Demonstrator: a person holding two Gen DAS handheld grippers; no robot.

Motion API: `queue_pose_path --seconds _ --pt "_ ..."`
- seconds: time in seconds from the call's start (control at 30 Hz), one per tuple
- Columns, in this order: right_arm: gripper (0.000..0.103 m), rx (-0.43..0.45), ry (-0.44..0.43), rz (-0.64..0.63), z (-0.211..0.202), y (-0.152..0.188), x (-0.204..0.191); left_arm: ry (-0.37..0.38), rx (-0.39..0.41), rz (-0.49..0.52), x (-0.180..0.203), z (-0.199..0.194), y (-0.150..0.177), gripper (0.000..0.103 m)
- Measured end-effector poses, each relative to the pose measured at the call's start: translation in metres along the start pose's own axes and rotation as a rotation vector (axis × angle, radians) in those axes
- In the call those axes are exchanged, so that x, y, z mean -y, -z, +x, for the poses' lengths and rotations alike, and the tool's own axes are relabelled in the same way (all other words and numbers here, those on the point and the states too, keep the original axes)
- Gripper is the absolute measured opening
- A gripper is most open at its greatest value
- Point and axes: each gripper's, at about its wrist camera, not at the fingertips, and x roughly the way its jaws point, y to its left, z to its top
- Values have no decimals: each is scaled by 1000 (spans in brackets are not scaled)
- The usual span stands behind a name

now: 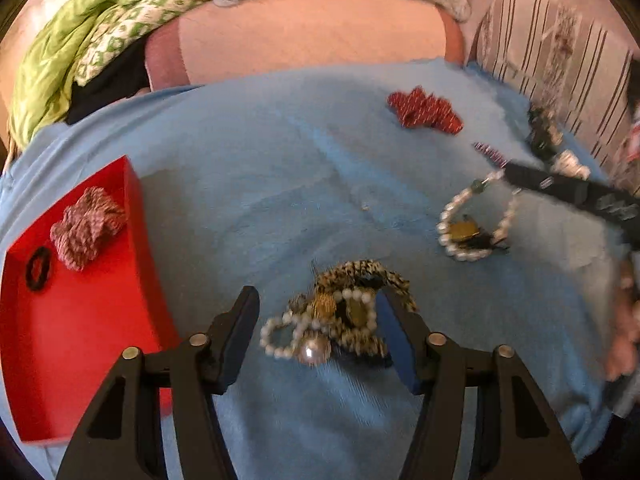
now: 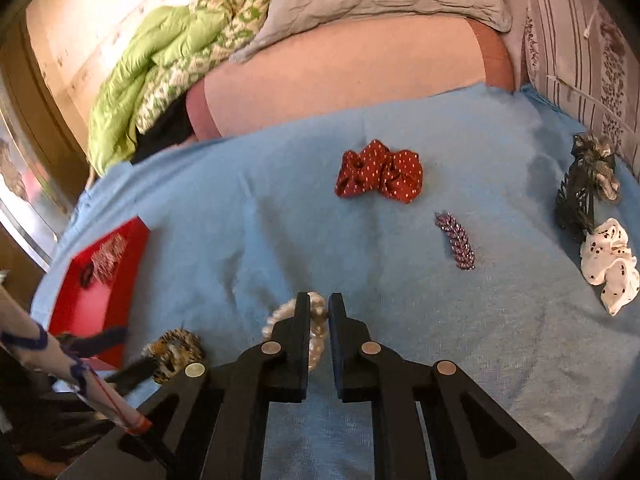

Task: Organize jewelry
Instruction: 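Grasp the leopard-print bracelet with the left tool while the right tool grasps the pearl bracelet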

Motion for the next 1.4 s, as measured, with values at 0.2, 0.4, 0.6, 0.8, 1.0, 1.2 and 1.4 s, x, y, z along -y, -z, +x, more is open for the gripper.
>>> queue_pose_path --seconds 0.2,0.4,0.6,0.8,1.0,1.2,1.4 --pt "10 82 -101 13 -20 -7 -2 59 12 20 12 0 -7 12" --pt "10 181 -355 -25 -56 -17 -18 134 110 -13 10 -47 2 12" --pt "10 129 -332 -85 -50 -8 -31 145 158 -31 -2 -74 16 12" --pt "10 120 -347 -94 -42 -2 -37 111 232 -49 -19 -81 22 12" --pt "10 130 -353 -122 -39 2 -53 26 305 -41 -36 -85 17 12" --pt "10 120 -366 -135 -28 2 -69 -9 285 -66 -55 -72 12 12" --pt "10 101 -377 -145 -16 2 -83 -9 276 -122 -76 -67 9 12"
